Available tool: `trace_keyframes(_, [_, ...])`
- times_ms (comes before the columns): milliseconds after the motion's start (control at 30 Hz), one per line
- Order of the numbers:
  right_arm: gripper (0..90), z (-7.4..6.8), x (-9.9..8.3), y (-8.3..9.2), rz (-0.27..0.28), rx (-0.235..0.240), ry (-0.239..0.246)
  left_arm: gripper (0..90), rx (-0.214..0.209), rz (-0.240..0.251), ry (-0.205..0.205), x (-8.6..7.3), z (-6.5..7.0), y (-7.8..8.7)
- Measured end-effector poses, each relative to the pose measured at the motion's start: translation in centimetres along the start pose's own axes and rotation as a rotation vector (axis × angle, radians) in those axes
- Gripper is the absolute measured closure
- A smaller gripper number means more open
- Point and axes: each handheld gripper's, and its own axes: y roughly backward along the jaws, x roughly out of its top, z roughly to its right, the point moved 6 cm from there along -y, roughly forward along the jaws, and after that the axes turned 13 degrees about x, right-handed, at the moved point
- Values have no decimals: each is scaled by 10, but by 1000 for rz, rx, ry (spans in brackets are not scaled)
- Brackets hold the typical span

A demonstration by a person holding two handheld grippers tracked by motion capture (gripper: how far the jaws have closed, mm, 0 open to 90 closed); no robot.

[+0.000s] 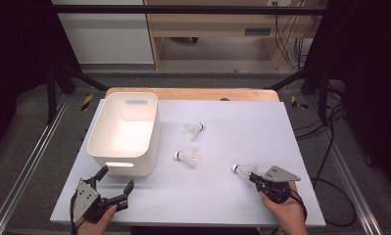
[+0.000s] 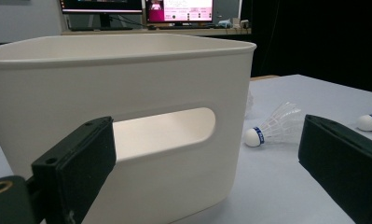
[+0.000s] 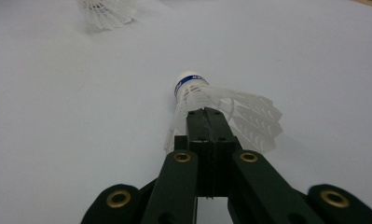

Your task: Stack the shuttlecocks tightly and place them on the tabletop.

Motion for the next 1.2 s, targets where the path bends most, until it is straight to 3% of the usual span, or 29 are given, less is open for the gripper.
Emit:
trace_keyframes(467, [871, 1, -7, 10, -3, -20, -18, 40, -10, -1, -5, -1, 1, -1])
trace_keyframes(667, [695, -5, -9, 18, -8, -3, -15, 36, -12, 10, -1, 1, 2, -2])
trace_keyframes(833, [526, -12, -7, 15, -2, 67, -22, 36, -14, 9, -5, 1, 3, -1])
trace_keyframes(933, [458, -14, -5, 9, -8, 58, -31, 36, -13, 10, -2, 1, 2, 0])
trace_keyframes(1033, [473, -15, -2, 2, -19, 49, -32, 36, -12, 11, 2, 1, 1, 0])
trace_keyframes(1200, [646, -11, 2, -7, -28, 37, -46, 36, -20, 13, -3, 1, 3, -2])
